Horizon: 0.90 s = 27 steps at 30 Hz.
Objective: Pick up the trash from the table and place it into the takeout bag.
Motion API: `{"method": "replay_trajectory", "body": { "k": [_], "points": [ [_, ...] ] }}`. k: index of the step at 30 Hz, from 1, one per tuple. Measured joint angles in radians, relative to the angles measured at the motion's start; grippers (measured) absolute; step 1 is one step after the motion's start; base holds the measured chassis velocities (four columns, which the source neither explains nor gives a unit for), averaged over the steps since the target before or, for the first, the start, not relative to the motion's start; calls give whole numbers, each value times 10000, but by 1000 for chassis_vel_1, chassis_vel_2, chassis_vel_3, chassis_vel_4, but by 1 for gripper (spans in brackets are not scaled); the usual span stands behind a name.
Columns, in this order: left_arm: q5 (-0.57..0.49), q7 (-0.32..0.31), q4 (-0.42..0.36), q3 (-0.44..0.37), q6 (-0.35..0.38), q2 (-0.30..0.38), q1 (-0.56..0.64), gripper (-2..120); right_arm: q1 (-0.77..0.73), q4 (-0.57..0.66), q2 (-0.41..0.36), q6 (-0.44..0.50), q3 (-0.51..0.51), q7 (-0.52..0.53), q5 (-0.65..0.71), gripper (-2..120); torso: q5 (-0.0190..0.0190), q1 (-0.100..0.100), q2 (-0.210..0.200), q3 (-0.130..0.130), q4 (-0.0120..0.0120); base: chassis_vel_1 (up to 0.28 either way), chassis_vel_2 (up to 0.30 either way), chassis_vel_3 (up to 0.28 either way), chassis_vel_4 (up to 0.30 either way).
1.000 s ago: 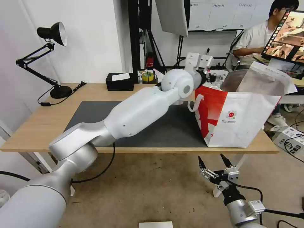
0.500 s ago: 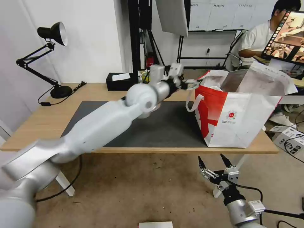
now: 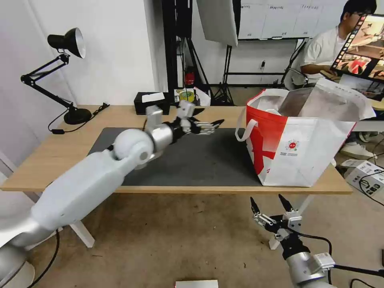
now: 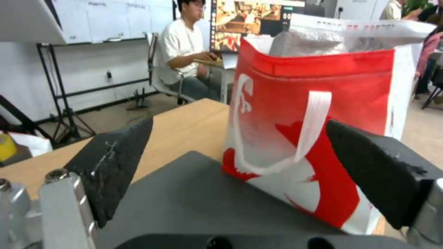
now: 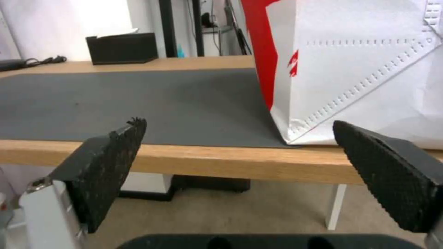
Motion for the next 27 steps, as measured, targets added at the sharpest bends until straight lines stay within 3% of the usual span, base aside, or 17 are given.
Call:
{"method": "replay_trajectory", "body": {
  "k": [2,6,7,9,10,14,17,22,24,25,26,27],
  "points": [
    [79,249,-121,-315,-92,208,437,100,0,0,0,0,0,0,0,100,-2,0,0,0,2,0,0,0,0],
    [660,964,-570,-1840,-380,901,2342,100,0,0,-1,0,0,0,0,100,-6,0,0,0,5,0,0,0,0],
    [660,964,-570,-1840,-380,901,2342,100,0,0,-1,0,0,0,0,100,-6,0,0,0,5,0,0,0,0],
    [744,1049,-806,-2784,-476,1090,3323,100,0,0,1,0,1,3,0,100,-2,0,0,0,0,0,0,0,0],
    [744,1049,-806,-2784,-476,1090,3323,100,0,0,1,0,1,3,0,100,-2,0,0,0,0,0,0,0,0],
    [1020,1073,-1146,-4229,-934,1531,5164,100,0,1,0,0,0,2,0,100,-1,-1,0,-1,2,0,0,0,0],
    [1180,1071,-1185,-4727,-1166,1542,5873,100,0,0,0,0,0,2,0,100,-3,-1,0,0,9,0,0,0,0],
    [1285,1055,-1101,-5124,-1468,1359,6452,100,0,0,0,0,0,2,0,100,-3,0,0,1,-7,0,0,0,0],
    [1438,1059,-1244,-6075,-1653,1232,7373,100,0,0,0,0,1,3,0,100,-1,2,-1,1,0,-25,-2,2,-14],
    [1438,1059,-1244,-6075,-1653,1232,7373,100,0,0,0,0,1,3,0,100,-1,2,-1,1,0,0,0,0,0],
    [1584,1057,-1370,-6873,-1833,1091,8139,100,-1,0,1,0,1,3,0,100,4,0,0,0,2,0,0,0,0],
    [1584,1057,-1370,-6873,-1833,1091,8139,100,-1,0,1,0,1,3,0,100,4,0,0,0,2,0,0,0,0]
  ]
}}
